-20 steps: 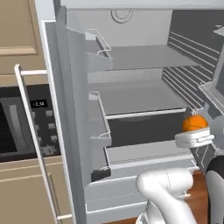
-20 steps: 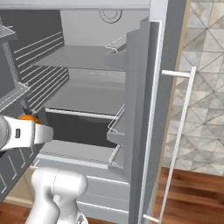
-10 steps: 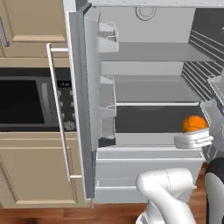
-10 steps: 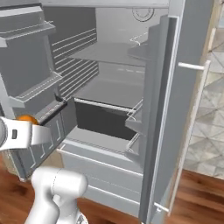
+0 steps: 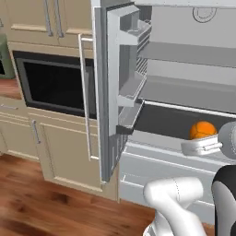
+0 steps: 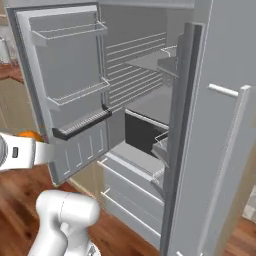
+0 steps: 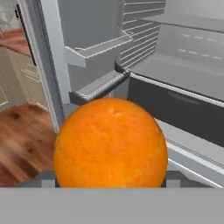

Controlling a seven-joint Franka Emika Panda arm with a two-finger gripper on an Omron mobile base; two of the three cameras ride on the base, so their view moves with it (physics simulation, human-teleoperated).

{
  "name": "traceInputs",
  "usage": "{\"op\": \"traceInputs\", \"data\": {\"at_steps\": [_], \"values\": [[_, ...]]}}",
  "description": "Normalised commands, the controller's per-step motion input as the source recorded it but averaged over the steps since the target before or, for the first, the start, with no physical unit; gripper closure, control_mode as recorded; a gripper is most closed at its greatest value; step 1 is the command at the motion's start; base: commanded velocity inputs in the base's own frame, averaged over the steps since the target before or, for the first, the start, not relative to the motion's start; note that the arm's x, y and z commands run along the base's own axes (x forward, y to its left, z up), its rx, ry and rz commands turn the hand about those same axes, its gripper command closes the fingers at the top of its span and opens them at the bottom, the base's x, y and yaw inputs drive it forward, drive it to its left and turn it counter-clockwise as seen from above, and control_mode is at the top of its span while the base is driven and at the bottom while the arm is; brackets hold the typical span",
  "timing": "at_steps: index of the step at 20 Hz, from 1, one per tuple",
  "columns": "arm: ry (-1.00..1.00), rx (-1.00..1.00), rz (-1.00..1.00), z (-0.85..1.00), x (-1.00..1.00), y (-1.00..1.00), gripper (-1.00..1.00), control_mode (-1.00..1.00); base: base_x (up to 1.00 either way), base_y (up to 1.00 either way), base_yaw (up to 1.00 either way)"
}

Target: Retrieve the mango and orange from the fridge and place them into the bowl on the dining table.

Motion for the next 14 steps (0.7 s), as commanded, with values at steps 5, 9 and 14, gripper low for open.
{"op": "traceInputs", "data": {"at_steps": [5, 9, 14], "values": [[0.00, 0.00, 0.00, 0.00, 0.00, 0.00, 1.00, 1.00, -0.69, -0.05, 0.66], [0.00, 0.00, 0.00, 0.00, 0.00, 0.00, 1.00, 1.00, -0.71, 0.00, 0.67], [0.00, 0.00, 0.00, 0.00, 0.00, 0.00, 1.00, 1.00, -0.67, 0.00, 0.61]]}}
